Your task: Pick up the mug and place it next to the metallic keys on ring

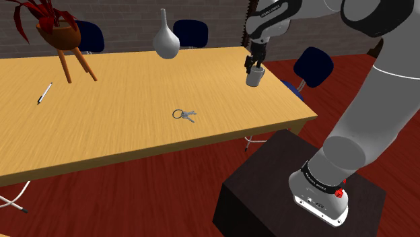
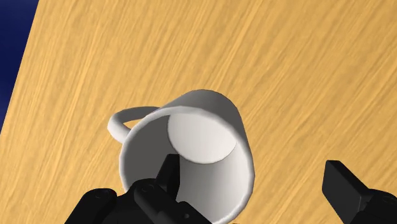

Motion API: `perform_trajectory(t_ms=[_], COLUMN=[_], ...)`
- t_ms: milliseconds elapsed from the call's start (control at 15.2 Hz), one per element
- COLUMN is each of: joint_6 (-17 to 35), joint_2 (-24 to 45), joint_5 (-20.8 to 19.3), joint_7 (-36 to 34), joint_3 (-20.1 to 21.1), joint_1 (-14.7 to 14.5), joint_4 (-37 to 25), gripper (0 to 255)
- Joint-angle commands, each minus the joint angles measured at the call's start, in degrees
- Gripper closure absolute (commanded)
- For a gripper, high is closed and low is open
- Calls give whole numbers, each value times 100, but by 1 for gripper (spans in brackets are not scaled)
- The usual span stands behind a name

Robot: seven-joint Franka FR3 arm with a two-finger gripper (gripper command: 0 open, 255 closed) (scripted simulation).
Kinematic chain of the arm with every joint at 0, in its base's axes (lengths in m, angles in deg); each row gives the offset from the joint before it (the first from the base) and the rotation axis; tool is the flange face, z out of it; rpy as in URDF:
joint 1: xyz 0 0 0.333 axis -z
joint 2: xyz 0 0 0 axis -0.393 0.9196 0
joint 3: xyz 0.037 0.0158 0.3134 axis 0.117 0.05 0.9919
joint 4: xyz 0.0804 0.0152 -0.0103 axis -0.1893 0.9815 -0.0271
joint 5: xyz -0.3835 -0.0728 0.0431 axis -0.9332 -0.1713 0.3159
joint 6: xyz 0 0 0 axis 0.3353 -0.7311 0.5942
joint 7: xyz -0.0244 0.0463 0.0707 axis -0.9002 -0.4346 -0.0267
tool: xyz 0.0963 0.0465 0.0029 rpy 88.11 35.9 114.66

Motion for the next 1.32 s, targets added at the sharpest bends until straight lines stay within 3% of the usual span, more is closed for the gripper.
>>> perform_trajectory(t_ms=[0,198,726,792,1254], joint_6=[141,388,387,387,387], joint_2=[98,237,236,236,236], joint_5=[25,64,64,64,64], joint_7=[21,47,47,47,47], joint_3=[2,7,8,8,8], joint_1=[12,30,31,31,31], joint_4=[40,152,152,152,152], gripper=[0,0,0,255,255])
